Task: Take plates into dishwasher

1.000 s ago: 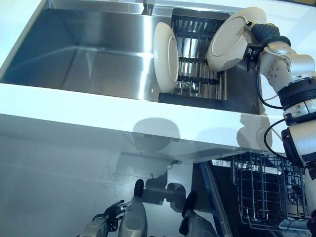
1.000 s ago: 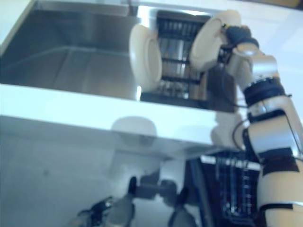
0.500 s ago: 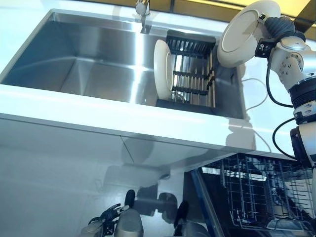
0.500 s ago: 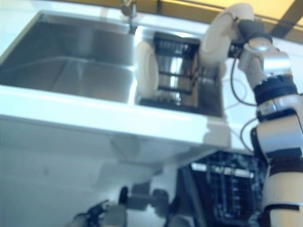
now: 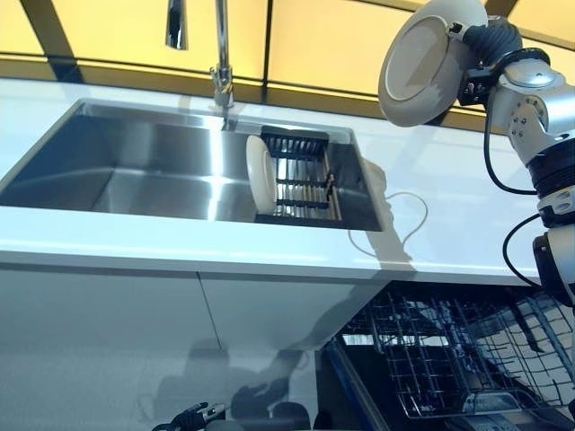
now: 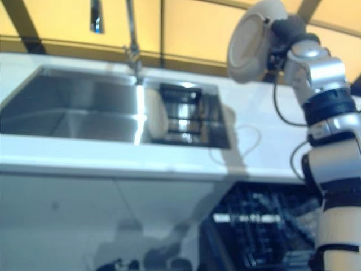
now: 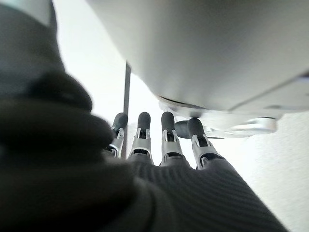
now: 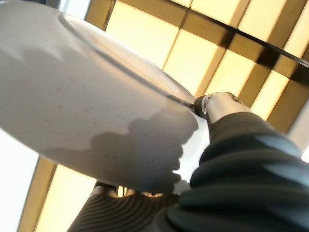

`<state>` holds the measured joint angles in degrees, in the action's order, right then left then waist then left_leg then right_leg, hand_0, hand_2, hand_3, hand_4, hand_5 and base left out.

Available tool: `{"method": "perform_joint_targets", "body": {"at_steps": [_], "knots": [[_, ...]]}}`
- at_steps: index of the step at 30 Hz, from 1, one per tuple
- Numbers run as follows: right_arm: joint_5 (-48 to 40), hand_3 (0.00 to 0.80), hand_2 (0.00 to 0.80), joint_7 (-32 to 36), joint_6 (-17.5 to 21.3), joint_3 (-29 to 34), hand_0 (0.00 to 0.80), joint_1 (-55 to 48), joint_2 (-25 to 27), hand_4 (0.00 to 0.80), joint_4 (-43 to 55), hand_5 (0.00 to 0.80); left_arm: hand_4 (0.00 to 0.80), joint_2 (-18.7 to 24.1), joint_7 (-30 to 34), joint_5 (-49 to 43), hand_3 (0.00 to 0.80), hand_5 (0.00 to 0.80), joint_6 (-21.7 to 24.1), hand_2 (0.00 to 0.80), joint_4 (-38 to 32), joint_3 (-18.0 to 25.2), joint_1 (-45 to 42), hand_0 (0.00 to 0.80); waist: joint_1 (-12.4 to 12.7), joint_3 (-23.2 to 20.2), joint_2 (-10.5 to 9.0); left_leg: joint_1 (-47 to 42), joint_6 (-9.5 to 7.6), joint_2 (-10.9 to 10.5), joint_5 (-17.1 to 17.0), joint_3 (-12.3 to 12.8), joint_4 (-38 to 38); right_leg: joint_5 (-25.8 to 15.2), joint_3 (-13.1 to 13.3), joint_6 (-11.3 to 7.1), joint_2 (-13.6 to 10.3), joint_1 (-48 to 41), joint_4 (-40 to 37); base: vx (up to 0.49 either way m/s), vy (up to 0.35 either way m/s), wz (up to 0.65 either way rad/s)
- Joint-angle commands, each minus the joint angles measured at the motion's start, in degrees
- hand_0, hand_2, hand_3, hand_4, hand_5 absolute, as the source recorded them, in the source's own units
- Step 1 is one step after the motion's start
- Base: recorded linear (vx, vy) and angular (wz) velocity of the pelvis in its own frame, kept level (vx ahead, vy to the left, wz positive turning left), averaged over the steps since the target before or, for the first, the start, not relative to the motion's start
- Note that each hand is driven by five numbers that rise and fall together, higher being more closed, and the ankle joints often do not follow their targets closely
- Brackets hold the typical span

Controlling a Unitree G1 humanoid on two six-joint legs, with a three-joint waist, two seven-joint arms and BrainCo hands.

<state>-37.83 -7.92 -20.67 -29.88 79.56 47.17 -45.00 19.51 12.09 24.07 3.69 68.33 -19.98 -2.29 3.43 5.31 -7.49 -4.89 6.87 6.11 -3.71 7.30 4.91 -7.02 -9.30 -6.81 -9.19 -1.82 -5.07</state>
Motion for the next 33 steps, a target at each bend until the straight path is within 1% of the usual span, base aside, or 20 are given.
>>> {"method": "perform_joint_targets", "body": {"at_steps": [1,9,14,18,22,28,33], "knots": [[4.39,0.800,0.800,2.76,1.90,-3.62,0.800,2.72,6.71,0.800,3.78,0.800,0.000,-1.55,0.68,-1.72,0.000,0.000,0.30,0.000,1.74,-0.21,3.53,0.000,-0.64,0.07,-0.68,-2.04,-2.62,-2.03,3.25,0.41,0.09,0.05,0.43,-0.91,0.33,-2.80,0.07,0.010,0.000,-0.22],[7.50,0.800,0.800,9.64,1.91,-2.51,0.800,-3.13,11.91,0.800,9.44,0.800,0.000,-1.27,0.72,-2.75,0.000,0.000,-0.14,0.000,1.43,1.07,3.40,0.000,-3.55,-0.40,-0.69,-3.13,-2.75,-1.24,3.76,2.49,0.09,-0.01,3.41,-1.12,0.91,-2.24,0.07,-0.001,-0.034,-0.23],[10.45,0.800,0.800,13.59,3.11,-0.36,0.800,-8.66,15.89,0.800,13.40,0.800,0.000,-1.55,1.15,-3.63,0.000,0.000,-0.08,0.000,1.23,1.60,3.47,0.000,-5.63,-0.38,-0.33,-3.14,-2.57,-0.67,3.86,3.85,0.09,0.04,5.09,-1.11,1.40,-1.31,0.07,-0.026,-0.043,-0.18],[11.70,0.800,0.800,15.74,4.48,1.14,0.800,-12.11,18.66,0.800,15.70,0.800,0.000,-1.48,1.08,-3.69,0.000,0.000,-0.13,0.000,0.82,2.06,3.51,0.000,-6.92,-0.33,-0.04,-2.98,-2.49,-0.46,3.89,4.43,0.09,-0.01,6.15,-1.18,1.62,-0.66,0.07,-0.034,-0.010,-0.16],[12.03,0.800,0.800,18.21,4.36,4.02,0.800,-16.90,21.43,0.800,19.12,0.800,0.000,-1.29,0.95,-3.93,0.000,0.000,-0.01,0.000,0.46,3.08,3.28,0.000,-8.41,-0.15,0.27,-3.03,-2.50,-0.27,3.96,5.12,0.09,-0.06,7.32,-1.20,1.91,-0.12,0.07,-0.036,0.000,-0.14],[13.71,0.800,0.800,20.49,4.99,8.81,0.800,-24.62,22.94,0.800,21.62,0.800,0.000,-1.07,0.78,-4.56,0.000,0.000,-0.32,0.000,0.03,4.00,3.75,0.000,-9.84,0.27,0.53,-3.13,-2.62,-0.25,4.07,5.69,0.09,-0.20,8.72,-1.27,2.23,0.51,0.07,-0.041,-0.017,-0.07],[14.83,0.800,0.800,24.15,5.53,13.16,0.800,-31.67,23.34,0.800,23.88,0.800,0.000,-1.42,1.05,-4.78,0.000,0.000,-0.08,0.000,-0.44,4.26,3.80,0.000,-10.98,1.04,0.94,-3.14,-2.56,-0.10,4.04,6.18,0.09,-0.42,9.59,-1.25,2.43,1.09,0.07,-0.029,-0.005,-0.12]]}}
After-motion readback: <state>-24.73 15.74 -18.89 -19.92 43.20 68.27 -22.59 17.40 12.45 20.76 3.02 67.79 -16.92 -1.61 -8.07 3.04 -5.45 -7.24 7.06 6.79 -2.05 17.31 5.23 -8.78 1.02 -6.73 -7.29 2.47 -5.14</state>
